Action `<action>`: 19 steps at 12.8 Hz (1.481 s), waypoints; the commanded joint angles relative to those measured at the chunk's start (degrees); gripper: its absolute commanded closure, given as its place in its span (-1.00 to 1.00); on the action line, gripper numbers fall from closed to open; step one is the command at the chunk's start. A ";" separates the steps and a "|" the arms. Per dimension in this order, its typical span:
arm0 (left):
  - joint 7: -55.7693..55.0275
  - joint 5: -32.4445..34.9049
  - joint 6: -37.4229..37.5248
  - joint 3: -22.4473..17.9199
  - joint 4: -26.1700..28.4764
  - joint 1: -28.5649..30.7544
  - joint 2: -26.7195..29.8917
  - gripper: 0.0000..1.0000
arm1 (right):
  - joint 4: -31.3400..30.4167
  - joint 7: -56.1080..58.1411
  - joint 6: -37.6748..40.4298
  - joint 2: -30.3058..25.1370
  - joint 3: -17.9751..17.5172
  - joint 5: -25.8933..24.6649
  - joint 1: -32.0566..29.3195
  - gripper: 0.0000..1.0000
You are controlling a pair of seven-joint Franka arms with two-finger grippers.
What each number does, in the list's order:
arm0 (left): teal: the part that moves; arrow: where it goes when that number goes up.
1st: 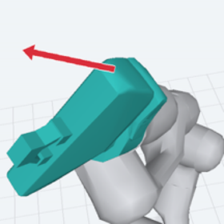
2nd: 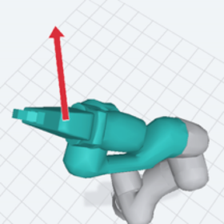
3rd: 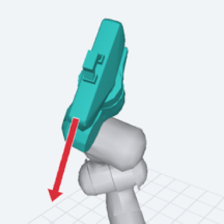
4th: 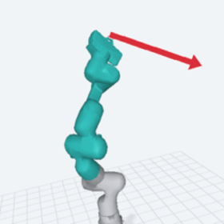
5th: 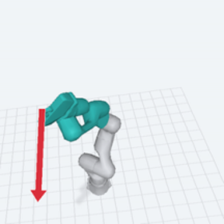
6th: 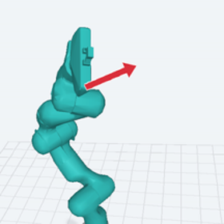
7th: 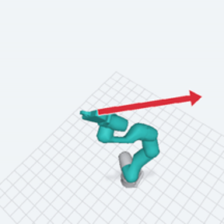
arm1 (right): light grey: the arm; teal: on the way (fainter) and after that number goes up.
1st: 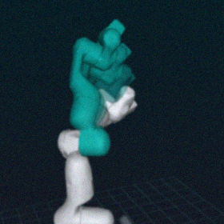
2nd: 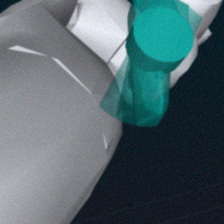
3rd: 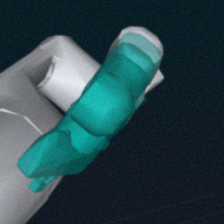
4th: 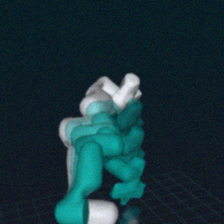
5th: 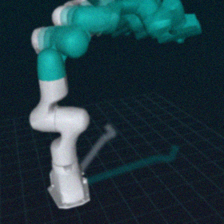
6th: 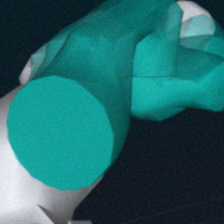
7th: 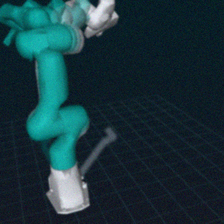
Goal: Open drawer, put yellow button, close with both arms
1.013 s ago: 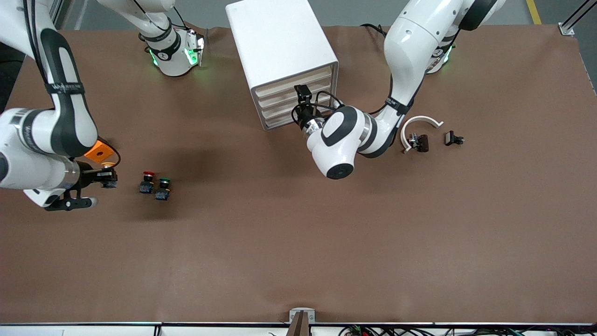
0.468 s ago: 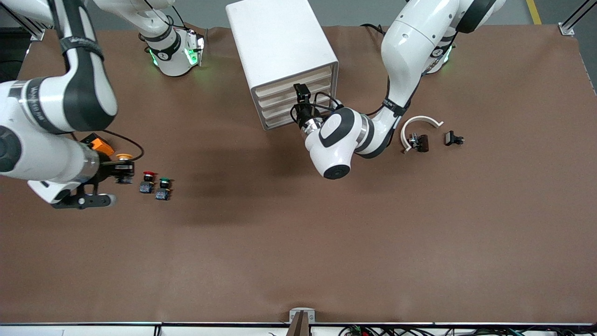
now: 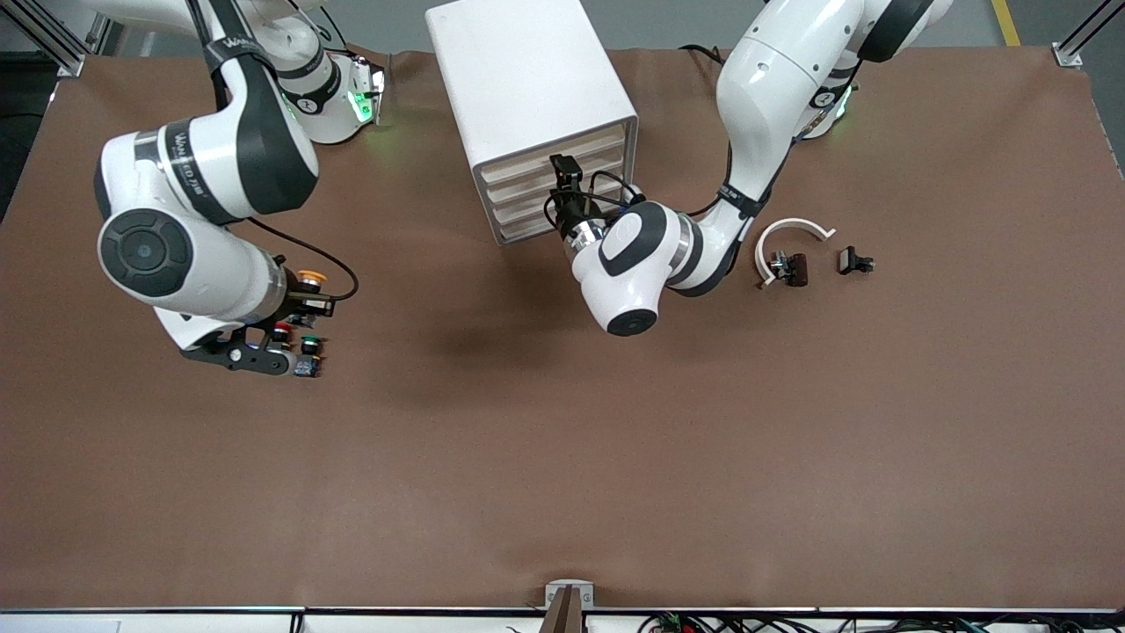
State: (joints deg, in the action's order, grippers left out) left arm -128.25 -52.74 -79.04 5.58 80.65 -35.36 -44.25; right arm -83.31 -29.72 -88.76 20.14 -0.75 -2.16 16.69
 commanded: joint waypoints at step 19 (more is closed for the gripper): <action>-1.13 0.63 -1.72 -9.19 -5.59 1.52 -0.92 1.00 | 1.92 -2.97 1.22 1.13 0.58 0.05 1.50 0.88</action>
State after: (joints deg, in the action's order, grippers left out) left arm -132.20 -53.73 -77.68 -1.70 76.15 -32.90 -44.55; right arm -83.14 -31.55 -88.67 20.54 -0.40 -2.16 17.64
